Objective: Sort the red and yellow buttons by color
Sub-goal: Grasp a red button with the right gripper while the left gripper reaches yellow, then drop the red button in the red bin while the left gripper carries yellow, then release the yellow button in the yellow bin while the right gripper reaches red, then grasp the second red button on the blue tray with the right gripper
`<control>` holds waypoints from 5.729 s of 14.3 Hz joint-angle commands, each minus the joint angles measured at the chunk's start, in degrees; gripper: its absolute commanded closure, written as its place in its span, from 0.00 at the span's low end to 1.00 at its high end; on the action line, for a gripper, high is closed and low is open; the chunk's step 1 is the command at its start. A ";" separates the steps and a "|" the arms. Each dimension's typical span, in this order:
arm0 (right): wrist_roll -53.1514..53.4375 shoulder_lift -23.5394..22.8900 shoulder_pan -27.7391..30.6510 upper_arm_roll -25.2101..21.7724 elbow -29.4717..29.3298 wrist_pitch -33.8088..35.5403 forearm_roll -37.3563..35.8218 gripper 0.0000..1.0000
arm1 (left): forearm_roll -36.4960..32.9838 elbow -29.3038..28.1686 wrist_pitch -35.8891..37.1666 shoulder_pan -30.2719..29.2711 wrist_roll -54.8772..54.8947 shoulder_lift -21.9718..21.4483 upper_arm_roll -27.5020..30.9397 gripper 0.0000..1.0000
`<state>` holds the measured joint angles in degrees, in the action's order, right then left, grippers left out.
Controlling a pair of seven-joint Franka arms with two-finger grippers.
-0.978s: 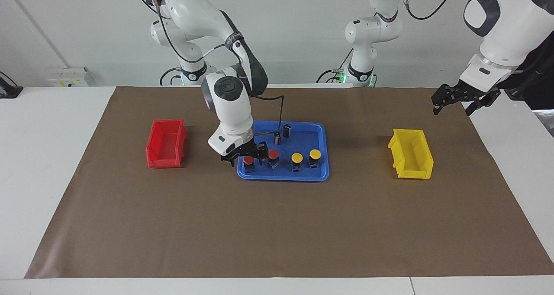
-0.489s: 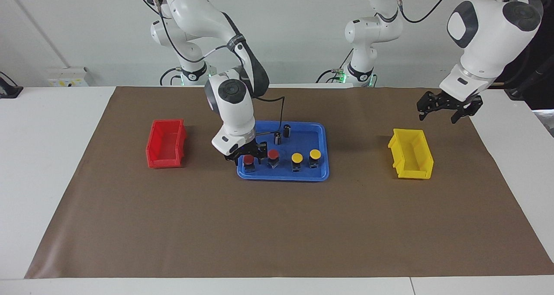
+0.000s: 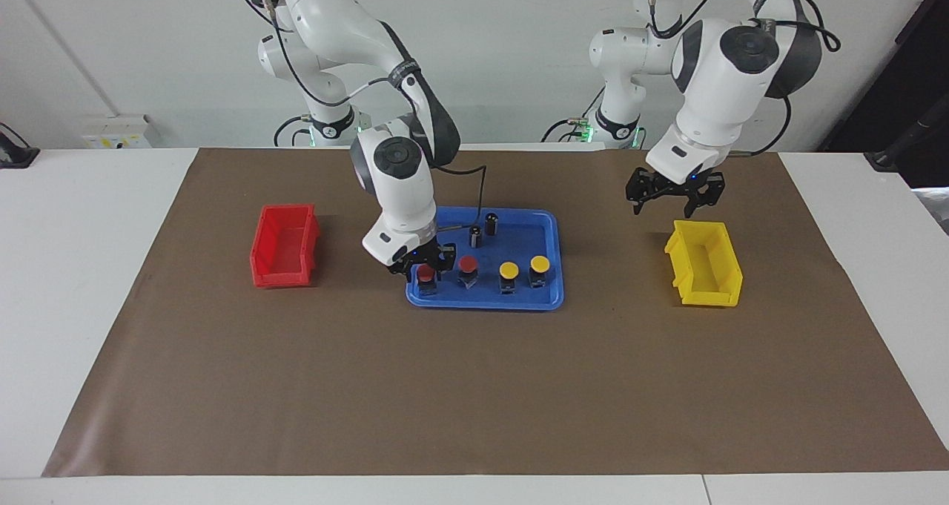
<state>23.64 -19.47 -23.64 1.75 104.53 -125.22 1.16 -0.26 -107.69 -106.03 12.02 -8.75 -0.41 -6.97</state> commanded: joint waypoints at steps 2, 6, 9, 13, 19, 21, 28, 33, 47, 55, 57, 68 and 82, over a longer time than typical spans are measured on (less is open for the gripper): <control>-0.08 1.54 0.09 0.19 1.91 -1.08 1.73 0.69 | 3.07 -1.91 -8.03 3.53 -6.18 3.04 0.91 0.02; -0.34 1.72 1.23 0.01 -3.17 4.60 2.53 0.80 | 3.07 -1.74 -12.97 7.14 -13.31 6.56 0.91 0.02; -6.99 5.83 7.01 -0.25 -6.01 14.10 1.91 0.80 | 3.07 -1.47 -14.11 7.67 -13.31 7.88 0.91 0.02; -22.10 11.64 18.25 -0.25 -4.78 24.99 1.91 0.80 | 3.07 -1.21 -17.80 10.30 -15.77 10.87 0.91 0.02; -34.79 17.44 28.64 -0.34 4.96 27.31 1.83 0.80 | 3.07 -1.65 -20.00 13.29 -17.96 12.72 1.00 0.03; -36.37 19.46 29.62 -0.34 10.05 24.07 1.65 0.80 | 3.07 -1.47 -20.79 14.00 -19.11 14.21 1.00 0.03; -38.66 23.86 30.06 -0.34 23.24 10.37 1.65 0.80 | 2.98 -1.91 -21.59 15.14 -19.82 16.67 1.08 0.11; -39.02 26.59 30.06 -0.34 30.72 3.67 1.65 0.80 | 2.98 -1.82 -19.66 14.96 -19.90 16.24 1.17 0.99; -39.28 24.49 29.97 -0.43 24.36 8.38 1.47 0.29 | 0.53 -1.46 4.99 -10.15 3.17 -2.49 1.70 0.99; -11.65 14.56 12.87 0.19 2.44 13.10 2.35 0.29 | -1.15 -8.94 -8.93 -18.87 11.65 1.11 1.61 0.99; -3.81 10.62 7.41 0.19 -2.19 9.30 2.35 0.29 | -1.15 -9.38 -11.03 -18.79 11.82 2.17 1.61 0.99; 9.85 -5.58 -4.92 0.19 -12.34 1.29 -0.11 0.31 | -1.76 -13.34 -13.67 -18.70 12.00 4.28 1.61 0.99; 10.11 -2.32 -7.12 0.27 -2.23 -3.02 0.16 0.35 | -2.12 -17.72 -17.45 -19.84 13.76 4.20 1.61 0.99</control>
<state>32.48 -23.70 -30.41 2.16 99.66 -127.20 1.88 -1.14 -122.40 -120.91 -7.92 5.07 5.60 -5.38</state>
